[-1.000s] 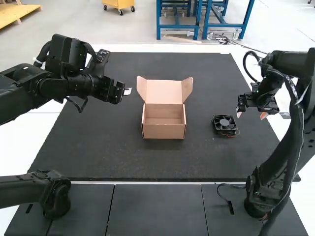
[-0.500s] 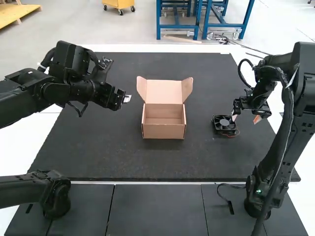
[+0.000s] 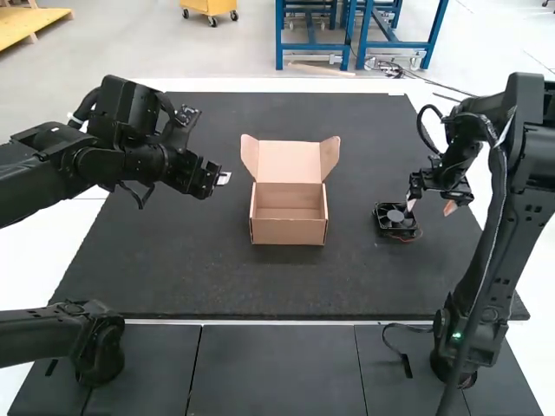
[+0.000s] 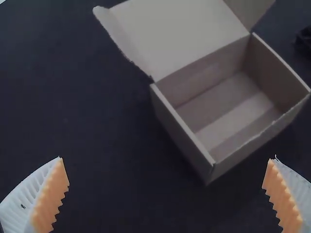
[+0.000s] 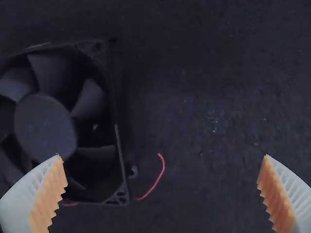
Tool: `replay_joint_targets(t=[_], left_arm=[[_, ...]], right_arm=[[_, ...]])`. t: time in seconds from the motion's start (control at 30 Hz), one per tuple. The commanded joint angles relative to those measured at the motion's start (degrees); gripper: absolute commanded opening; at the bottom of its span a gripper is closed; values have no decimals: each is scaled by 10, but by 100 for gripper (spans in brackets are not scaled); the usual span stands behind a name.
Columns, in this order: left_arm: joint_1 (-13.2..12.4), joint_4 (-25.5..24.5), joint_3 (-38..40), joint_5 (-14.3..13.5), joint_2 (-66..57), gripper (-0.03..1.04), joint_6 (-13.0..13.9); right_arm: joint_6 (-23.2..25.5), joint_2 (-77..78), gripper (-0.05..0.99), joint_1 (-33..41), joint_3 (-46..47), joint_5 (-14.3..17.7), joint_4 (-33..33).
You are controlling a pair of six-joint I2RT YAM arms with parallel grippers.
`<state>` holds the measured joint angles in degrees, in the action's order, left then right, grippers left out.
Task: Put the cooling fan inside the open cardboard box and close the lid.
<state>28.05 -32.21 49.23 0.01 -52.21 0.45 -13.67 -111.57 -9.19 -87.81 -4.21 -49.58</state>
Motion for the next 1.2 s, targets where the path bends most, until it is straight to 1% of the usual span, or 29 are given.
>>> replay_joint_targets(t=[0.0,0.3,1.17], left_arm=[[5,1,12,5,5,94,7],[5,3,14,5,6,94,7],[4,-6,33,6,7,94,5]], right_arm=[[4,-13,90,-8,-18,15,-3],[3,-36,90,-8,-29,27,-3],[3,-80,90,-2,-37,34,-3]])
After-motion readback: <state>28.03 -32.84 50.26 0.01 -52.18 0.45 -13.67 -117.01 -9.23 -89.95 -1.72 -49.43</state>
